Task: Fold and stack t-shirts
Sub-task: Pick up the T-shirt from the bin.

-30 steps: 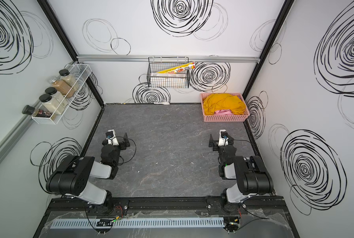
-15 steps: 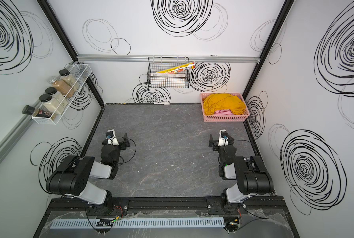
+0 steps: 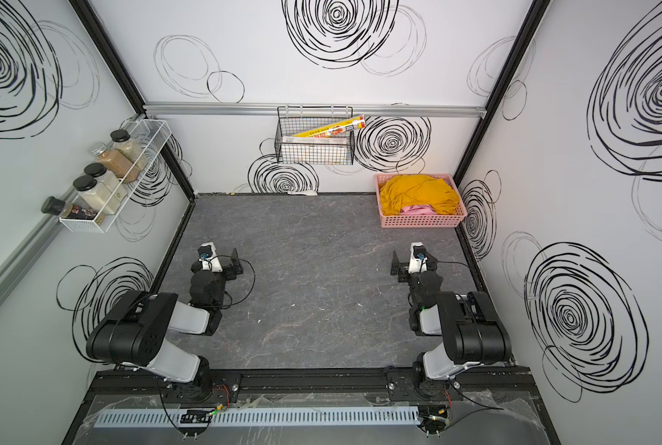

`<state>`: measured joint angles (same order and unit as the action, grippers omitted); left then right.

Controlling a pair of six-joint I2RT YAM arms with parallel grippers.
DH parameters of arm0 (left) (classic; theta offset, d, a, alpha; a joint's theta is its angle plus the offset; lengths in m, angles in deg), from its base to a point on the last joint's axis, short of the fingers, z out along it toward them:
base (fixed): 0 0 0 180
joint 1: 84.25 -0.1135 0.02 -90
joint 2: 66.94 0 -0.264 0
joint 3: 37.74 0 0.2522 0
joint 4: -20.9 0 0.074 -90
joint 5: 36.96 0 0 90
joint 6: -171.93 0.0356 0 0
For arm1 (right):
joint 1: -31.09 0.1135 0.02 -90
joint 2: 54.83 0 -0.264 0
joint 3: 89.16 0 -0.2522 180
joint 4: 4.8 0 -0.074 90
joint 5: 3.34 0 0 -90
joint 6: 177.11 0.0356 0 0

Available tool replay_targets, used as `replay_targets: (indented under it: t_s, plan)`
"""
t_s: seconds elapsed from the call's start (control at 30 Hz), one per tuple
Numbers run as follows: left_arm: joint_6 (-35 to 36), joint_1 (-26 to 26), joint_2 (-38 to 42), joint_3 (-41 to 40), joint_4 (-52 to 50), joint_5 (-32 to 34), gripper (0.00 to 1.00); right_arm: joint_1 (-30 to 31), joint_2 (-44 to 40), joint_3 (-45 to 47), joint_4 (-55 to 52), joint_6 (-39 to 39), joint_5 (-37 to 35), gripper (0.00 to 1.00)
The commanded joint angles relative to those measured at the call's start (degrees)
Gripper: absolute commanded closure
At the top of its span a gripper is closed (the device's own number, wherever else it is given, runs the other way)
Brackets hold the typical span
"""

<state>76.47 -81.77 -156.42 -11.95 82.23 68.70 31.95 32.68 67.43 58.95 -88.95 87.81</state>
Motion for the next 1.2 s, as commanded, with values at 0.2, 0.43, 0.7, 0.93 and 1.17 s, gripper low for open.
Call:
replay_targets:
  t_s: [0.2,0.43,0.7,0.93,1.17]
  plan:
    - [2.4,5.3,4.9,6.8,-12.5,15.9,0.01,-1.5,-13.7,-8.4,-24.3,10.1,-21.3,0.0]
    - [-11.1,8.0,16.0,33.1,-56.6,-3.9,0.01,-0.9,-20.5,-28.7,-62.3,27.9,3.6,0.0]
    - [-32.2,20.8,19.7,36.4,-84.4,-28.0,0.01,17.8,-33.8,-28.9,-84.5,38.5,17.2,0.0]
    - [-34.7,41.3,19.3,42.0,-106.9,-8.0,0.01,30.7,-41.0,-33.3,-100.4,37.7,7.4,0.0]
    - [-39.3,43.6,1.8,57.3,-120.3,4.7,0.01,30.7,-30.5,-41.6,-108.4,35.8,-14.9,0.0]
